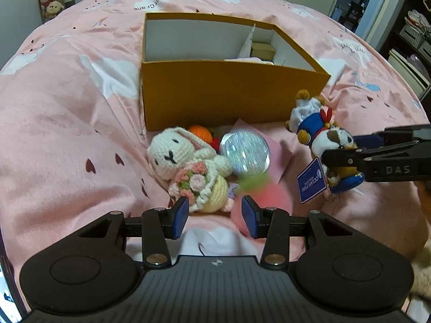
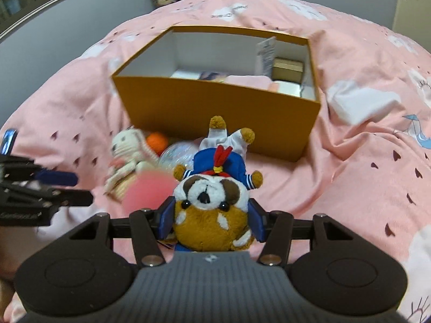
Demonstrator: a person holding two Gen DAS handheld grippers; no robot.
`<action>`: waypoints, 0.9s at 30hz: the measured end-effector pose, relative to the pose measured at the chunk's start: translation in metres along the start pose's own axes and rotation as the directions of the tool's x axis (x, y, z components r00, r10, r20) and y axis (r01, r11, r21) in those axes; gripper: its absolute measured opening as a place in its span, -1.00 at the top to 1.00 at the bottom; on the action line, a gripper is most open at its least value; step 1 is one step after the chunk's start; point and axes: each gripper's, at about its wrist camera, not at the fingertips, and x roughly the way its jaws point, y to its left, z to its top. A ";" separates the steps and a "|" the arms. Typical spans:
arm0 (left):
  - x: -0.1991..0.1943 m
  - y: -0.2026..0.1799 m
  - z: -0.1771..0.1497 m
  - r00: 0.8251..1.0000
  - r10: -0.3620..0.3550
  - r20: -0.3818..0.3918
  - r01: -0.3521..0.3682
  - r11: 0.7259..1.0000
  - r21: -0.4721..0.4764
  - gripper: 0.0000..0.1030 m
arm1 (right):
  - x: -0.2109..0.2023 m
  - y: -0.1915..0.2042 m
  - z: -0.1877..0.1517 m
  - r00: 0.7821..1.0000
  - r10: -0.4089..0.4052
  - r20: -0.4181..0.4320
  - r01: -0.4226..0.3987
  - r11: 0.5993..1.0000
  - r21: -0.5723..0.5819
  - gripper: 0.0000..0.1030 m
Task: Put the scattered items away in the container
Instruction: 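Grasp the sailor dog plush with the right gripper while the left grasps the crocheted bunny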
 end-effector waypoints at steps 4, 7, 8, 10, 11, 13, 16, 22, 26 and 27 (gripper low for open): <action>0.009 0.010 0.009 1.000 -0.010 -0.006 0.010 0.998 -0.056 0.02 | 0.019 -0.007 0.002 0.999 -0.004 -0.036 0.005 1.000 0.028 -0.17; 0.019 0.017 0.016 1.000 -0.009 -0.013 0.007 0.993 -0.119 0.01 | 0.034 -0.009 -0.002 0.997 0.004 -0.073 0.000 0.999 0.048 -0.22; 0.023 0.019 0.018 1.000 -0.005 -0.021 0.002 0.990 -0.141 -0.02 | 0.038 -0.010 -0.004 0.996 0.007 -0.084 -0.002 0.999 0.054 -0.24; 0.033 0.022 0.021 0.999 0.000 -0.044 -0.008 0.982 -0.187 -0.04 | 0.040 -0.011 -0.006 0.995 0.010 -0.097 -0.005 0.999 0.049 -0.27; 0.038 0.024 0.023 0.998 -0.003 -0.055 -0.009 0.978 -0.210 -0.06 | 0.040 -0.011 -0.007 0.995 0.008 -0.100 -0.004 0.999 0.039 -0.27; 0.047 0.029 0.025 0.997 -0.010 -0.075 -0.010 0.964 -0.266 -0.14 | 0.038 -0.011 -0.008 0.995 0.001 -0.102 0.001 1.000 0.016 -0.29; 0.060 0.036 0.027 0.996 -0.003 -0.091 -0.026 0.945 -0.326 -0.16 | 0.033 -0.010 -0.008 0.995 -0.017 -0.096 0.016 1.000 -0.011 -0.33; 0.082 0.045 0.027 0.992 -0.011 -0.128 -0.039 0.925 -0.378 -0.32 | 0.025 -0.011 -0.012 0.994 -0.012 -0.112 0.009 0.999 -0.032 -0.42; 0.097 0.049 0.025 0.984 -0.074 -0.164 0.000 0.912 -0.411 -0.36 | 0.032 -0.012 -0.015 0.990 -0.001 -0.141 -0.002 1.000 -0.020 -0.42; 0.100 0.049 0.024 0.982 -0.078 -0.173 0.000 0.912 -0.411 -0.38 | 0.035 -0.012 -0.015 0.989 0.009 -0.148 -0.011 1.000 -0.012 -0.42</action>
